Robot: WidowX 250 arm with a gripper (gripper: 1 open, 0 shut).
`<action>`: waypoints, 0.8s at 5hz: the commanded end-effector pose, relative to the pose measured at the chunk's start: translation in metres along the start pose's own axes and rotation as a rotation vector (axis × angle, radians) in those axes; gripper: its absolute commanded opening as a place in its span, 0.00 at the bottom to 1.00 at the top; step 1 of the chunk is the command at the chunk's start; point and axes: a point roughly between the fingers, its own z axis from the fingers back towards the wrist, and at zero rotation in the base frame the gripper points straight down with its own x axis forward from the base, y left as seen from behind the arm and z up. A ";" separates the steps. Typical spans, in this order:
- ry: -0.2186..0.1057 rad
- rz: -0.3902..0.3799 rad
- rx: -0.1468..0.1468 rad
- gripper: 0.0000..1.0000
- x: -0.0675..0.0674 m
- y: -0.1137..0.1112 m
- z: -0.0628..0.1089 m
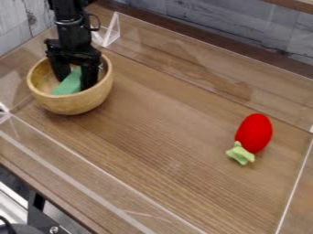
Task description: Remove the green object from the brown bowl and put it on the table
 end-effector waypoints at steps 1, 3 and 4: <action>-0.026 -0.003 0.002 1.00 0.004 0.007 0.007; -0.013 -0.009 -0.014 1.00 0.005 0.007 0.003; -0.020 -0.003 -0.022 0.00 0.004 0.007 0.009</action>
